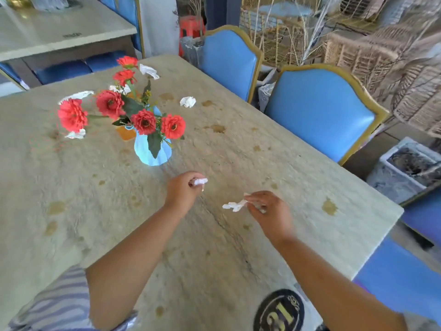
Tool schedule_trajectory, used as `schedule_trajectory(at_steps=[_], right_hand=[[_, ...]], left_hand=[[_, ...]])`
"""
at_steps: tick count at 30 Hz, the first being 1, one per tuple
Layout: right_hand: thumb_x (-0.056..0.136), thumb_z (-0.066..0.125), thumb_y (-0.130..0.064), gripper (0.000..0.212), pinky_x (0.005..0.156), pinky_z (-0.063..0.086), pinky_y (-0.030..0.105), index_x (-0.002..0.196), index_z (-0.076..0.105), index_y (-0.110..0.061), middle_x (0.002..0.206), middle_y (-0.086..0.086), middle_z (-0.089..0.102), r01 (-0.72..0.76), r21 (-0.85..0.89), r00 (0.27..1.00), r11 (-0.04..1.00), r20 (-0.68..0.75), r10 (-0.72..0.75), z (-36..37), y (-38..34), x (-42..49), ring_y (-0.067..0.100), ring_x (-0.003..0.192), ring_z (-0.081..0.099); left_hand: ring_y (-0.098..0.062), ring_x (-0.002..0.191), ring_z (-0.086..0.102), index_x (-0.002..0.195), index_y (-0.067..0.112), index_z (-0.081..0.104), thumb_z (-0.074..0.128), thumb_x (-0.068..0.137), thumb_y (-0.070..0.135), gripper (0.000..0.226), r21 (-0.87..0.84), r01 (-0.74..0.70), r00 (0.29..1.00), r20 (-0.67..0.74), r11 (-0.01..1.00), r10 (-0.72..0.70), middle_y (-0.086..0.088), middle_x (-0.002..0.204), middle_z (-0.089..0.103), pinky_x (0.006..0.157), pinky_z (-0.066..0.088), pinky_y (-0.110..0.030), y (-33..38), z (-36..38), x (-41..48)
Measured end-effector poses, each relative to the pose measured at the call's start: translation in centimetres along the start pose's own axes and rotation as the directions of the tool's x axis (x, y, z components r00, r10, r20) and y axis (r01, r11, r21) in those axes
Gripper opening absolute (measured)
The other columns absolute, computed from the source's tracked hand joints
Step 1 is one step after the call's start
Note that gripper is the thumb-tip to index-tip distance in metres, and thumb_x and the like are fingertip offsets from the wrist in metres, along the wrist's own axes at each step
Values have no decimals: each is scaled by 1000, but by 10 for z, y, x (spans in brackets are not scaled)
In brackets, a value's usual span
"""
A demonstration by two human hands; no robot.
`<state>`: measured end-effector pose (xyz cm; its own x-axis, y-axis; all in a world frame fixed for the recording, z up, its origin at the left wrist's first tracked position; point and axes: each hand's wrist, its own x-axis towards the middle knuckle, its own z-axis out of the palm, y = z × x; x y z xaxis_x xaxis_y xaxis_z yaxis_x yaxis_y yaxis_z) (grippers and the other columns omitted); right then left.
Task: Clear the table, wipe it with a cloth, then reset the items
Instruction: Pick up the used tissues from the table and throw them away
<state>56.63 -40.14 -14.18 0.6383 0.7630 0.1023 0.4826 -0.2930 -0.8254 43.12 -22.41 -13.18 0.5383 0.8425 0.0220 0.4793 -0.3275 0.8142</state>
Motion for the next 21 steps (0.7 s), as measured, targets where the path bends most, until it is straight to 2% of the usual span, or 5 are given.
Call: schedule_trajectory(at_steps=[6, 9, 13, 16, 21], right_hand=[[81, 71, -13, 11, 71, 49, 12, 90, 72, -20, 93, -9, 66, -124, 48, 976, 991, -175, 130, -31, -6, -117, 6, 82, 61], [79, 73, -15, 12, 63, 46, 8, 81, 70, -26, 82, -18, 64, -214, 124, 927, 969, -288, 242, -54, 0, -173, -3, 71, 59], [78, 74, -14, 8, 56, 39, 6, 76, 68, -19, 68, -14, 63, -332, 195, 829, 923, -407, 384, -88, 26, -246, -7, 57, 52], [78, 74, -15, 6, 59, 40, 5, 74, 71, -18, 67, -8, 67, -451, 222, 763, 865, -408, 502, -113, 56, -301, -3, 57, 52], [81, 71, -20, 9, 61, 39, 1, 86, 76, -15, 77, -9, 69, -685, 266, 581, 679, -363, 728, -134, 121, -383, -1, 68, 59]], left_hand=[[14, 58, 56, 98, 14, 73, 65, 85, 8, 17, -85, -80, 955, 280, 993, 100, 2, 85, 70, 58, 37, -1, 43, 15, -107], [10, 49, 50, 99, 24, 70, 65, 86, 10, 19, -144, -99, 897, 415, 985, 151, 13, 69, 60, 49, 34, -3, 60, 26, -167], [5, 61, 56, 96, 28, 71, 66, 86, 14, 18, -171, -115, 794, 577, 979, 194, 13, 72, 66, 59, 38, -7, 70, 56, -240], [-3, 76, 62, 92, 28, 71, 64, 87, 12, 18, -177, -86, 716, 673, 980, 184, 14, 83, 69, 68, 42, -8, 77, 91, -282], [1, 78, 64, 99, 19, 72, 59, 91, 15, 16, -80, -45, 613, 785, 996, 90, 7, 93, 71, 69, 44, -4, 73, 163, -338]])
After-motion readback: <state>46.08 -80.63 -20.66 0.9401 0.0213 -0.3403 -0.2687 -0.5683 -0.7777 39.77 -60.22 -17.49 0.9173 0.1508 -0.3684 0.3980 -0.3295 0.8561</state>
